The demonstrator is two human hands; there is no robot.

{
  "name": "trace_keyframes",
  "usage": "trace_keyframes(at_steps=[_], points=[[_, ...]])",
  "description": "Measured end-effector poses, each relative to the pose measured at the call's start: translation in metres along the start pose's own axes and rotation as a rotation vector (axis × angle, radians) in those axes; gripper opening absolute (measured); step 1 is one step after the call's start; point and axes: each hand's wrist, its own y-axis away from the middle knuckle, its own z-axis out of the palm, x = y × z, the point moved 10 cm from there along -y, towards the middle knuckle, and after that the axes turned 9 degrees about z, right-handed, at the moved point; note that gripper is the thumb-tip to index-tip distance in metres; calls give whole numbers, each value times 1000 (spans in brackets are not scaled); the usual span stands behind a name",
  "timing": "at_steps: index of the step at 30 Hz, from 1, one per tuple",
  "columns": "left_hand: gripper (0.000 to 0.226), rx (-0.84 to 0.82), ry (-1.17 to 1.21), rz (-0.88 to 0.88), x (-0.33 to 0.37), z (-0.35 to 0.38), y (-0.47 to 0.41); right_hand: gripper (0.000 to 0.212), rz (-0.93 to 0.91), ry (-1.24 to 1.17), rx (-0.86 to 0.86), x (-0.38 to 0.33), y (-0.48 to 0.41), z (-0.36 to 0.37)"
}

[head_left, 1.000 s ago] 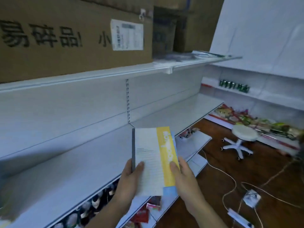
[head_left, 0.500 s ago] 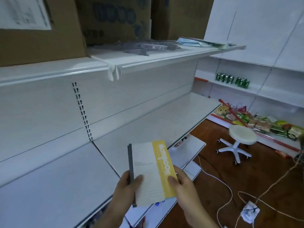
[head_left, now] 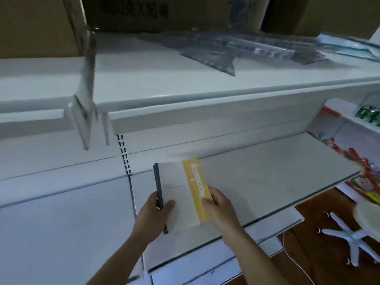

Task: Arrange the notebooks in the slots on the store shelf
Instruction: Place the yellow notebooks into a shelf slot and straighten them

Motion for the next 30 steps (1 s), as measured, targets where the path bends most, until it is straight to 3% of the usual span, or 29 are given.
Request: trace_keyframes(at_steps=[5, 10, 15, 21, 27, 29, 30], points=[[34, 51, 26, -27, 10, 39, -15, 34, -16, 14, -75, 3, -34, -34], [53, 124, 191, -44, 48, 139, -37, 32, -27, -77, -52, 25, -84, -135], [38, 156, 345, -113, 89, 261, -58, 31, -55, -64, -32, 44, -131, -270], [37, 148, 199, -75, 138, 371, -75, 23, -39, 26, 0, 80, -179, -380], [31, 170, 31, 7, 187, 408, -122, 22, -112, 161, 43, 53, -217, -428], [47, 141, -106, -1, 191, 413, -143, 20, -174, 331, 27, 37, -238, -433], [59, 86, -222, 3, 188, 419, -149, 29, -217, 447, 31, 31, -246, -436]])
